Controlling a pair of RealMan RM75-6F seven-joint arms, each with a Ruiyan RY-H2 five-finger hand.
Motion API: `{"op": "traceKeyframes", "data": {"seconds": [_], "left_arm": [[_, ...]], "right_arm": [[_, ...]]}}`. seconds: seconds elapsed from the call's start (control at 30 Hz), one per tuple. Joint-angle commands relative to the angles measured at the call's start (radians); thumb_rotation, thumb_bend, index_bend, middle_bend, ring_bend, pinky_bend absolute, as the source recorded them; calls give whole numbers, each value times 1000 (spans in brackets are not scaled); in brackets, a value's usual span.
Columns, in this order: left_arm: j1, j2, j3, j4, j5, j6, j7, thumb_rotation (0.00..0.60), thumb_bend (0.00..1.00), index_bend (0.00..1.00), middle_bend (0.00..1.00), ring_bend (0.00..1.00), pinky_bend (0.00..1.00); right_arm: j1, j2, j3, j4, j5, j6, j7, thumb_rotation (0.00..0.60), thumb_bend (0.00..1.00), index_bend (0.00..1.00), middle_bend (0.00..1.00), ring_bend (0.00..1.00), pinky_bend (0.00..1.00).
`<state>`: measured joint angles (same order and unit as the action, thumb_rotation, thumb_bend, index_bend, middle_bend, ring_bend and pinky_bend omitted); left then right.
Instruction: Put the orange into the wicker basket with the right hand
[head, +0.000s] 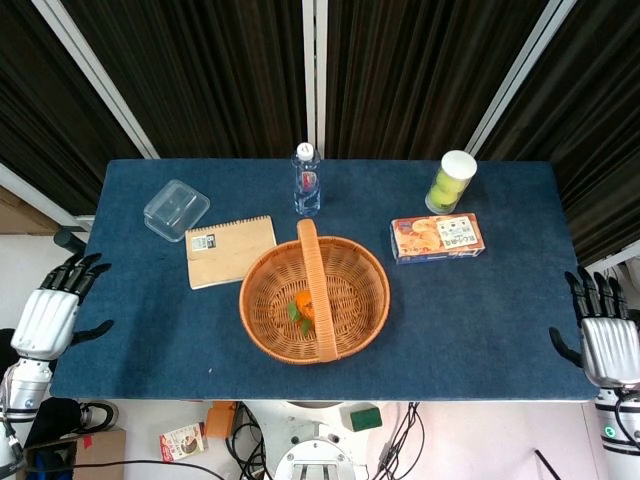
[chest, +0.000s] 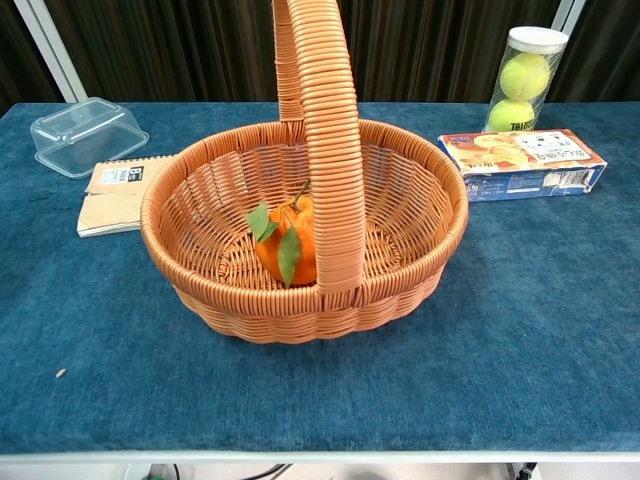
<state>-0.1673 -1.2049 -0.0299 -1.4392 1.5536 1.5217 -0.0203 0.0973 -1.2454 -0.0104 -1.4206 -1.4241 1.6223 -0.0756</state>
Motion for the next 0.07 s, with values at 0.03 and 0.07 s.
{"op": "traceKeyframes", "data": {"seconds": [0.03, 0.07], "left_arm": [[38, -37, 4, 47, -29, 30, 2, 600, 17, 175, 132, 70, 192], [45, -41, 6, 55, -33, 31, -6, 600, 17, 174, 131, 70, 191]], "right_arm": [[-32, -28, -3, 46, 22, -18, 19, 600, 272, 0, 0, 0, 0], [-34, -31, -3, 53, 18, -21, 25, 600, 273, 0, 0, 0, 0]]}}
